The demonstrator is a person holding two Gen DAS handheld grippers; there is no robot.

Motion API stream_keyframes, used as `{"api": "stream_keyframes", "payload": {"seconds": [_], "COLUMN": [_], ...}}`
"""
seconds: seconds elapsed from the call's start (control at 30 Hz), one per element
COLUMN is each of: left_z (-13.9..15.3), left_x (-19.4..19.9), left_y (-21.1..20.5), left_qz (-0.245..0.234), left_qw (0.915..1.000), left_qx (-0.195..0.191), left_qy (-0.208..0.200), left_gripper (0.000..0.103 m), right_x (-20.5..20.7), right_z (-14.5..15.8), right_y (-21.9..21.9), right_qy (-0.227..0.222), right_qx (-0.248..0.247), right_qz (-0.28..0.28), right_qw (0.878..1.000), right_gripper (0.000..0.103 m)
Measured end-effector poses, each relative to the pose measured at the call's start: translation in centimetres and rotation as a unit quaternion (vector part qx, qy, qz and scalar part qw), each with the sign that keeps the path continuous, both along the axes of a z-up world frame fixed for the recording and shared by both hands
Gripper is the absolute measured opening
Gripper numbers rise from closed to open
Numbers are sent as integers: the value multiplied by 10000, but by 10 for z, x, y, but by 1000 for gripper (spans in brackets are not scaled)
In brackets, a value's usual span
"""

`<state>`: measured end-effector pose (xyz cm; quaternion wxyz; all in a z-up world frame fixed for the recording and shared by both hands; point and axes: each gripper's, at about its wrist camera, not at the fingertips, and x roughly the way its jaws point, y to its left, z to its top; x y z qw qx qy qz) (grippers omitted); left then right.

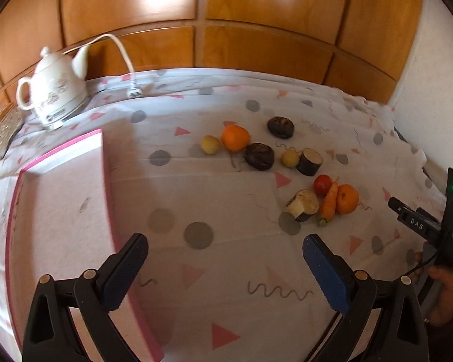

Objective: Organize fruits
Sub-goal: 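Reach the left gripper to the cut dark root slice and grasp it, then carry the root slice over the pink tray and open the left gripper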

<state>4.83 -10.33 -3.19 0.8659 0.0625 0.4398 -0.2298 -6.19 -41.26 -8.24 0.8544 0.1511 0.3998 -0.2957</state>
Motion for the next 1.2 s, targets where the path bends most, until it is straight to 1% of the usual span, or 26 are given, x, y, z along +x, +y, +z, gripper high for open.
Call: {"api": "stream_keyframes", "payload": {"seconds": [0.07, 0.13, 0.2, 0.23, 0.27, 0.3, 0.37, 0.4, 0.53, 0.63, 0.73, 0.77, 0.8, 0.87, 1.0, 1.07, 1.13, 1.2], "left_z": [-2, -5, -10, -12, -15, -18, -22, -23, -25, -29, -39, -42, -45, -45, -44, -41, -33, -20], "left_x": [1, 3, 6, 9, 10, 12, 15, 16, 19, 24, 31, 34, 35, 36, 35, 34, 33, 34], "left_y": [-9, -19, -29, -34, -39, -45, -55, -60, -81, -93, -103, -105, -104, -101, -93, -85, -74, -55], "left_qz": [-93, -213, -409, -506, -592, -684, -827, -883, -1095, -1148, -1144, -1144, -1127, -1112, -1068, -1007, -926, -740], "left_qw": [9999, 9997, 9991, 9986, 9980, 9973, 9959, 9952, 9930, 9922, 9918, 9914, 9913, 9907, 9906, 9911, 9917, 9932], "left_qx": [49, 107, 94, 97, 107, 116, 86, 65, -8, -26, 42, 13, -55, -234, -356, -424, -545, -679], "left_qy": [-45, -46, 75, 137, 183, 236, 368, 407, 452, 481, 576, 638, 679, 744, 771, 764, 706, 585], "left_gripper": [103, 100, 88, 85, 78, 75, 63, 60, 60, 60, 60, 53, 43, 35, 35, 35, 35, 35], "right_x": [-1, 0, 1, 2, 1, 1, 2, 2, 4, 4, 3, 3, 3, 3, 5, 5, 5, 5], "right_z": [-1, -3, -4, -4, -5, -5, -5, -5, -6, -7, -9, -9, -9, -11, -16, -16, -16, -16], "right_y": [-1, -1, -1, -1, -1, -1, -2, -2, -3, -5, -7, -8, -8, -10, -11, -9, -9, -8], "right_qy": [17, 33, 39, 46, 48, 52, 54, 56, 65, 71, 76, 79, 89, 111, 144, 153, 147, 161], "right_qx": [19, 32, 34, 39, 41, 42, 47, 52, 32, 37, 52, 58, 61, 88, 237, 175, 169, 150], "right_qz": [-17, 3, 26, 33, 35, 36, 41, 44, 64, 42, -3, -15, -25, -35, -48, -40, -41, -37], "right_qw": [10000, 10000, 10000, 10000, 10000, 10000, 10000, 10000, 10000, 10000, 10000, 10000, 9999, 9999, 9996, 9997, 9997, 9998], "right_gripper": [102, 103, 102, 103, 103, 103, 102, 103, 103, 103, 103, 103, 103, 103, 103, 103, 103, 103]}}
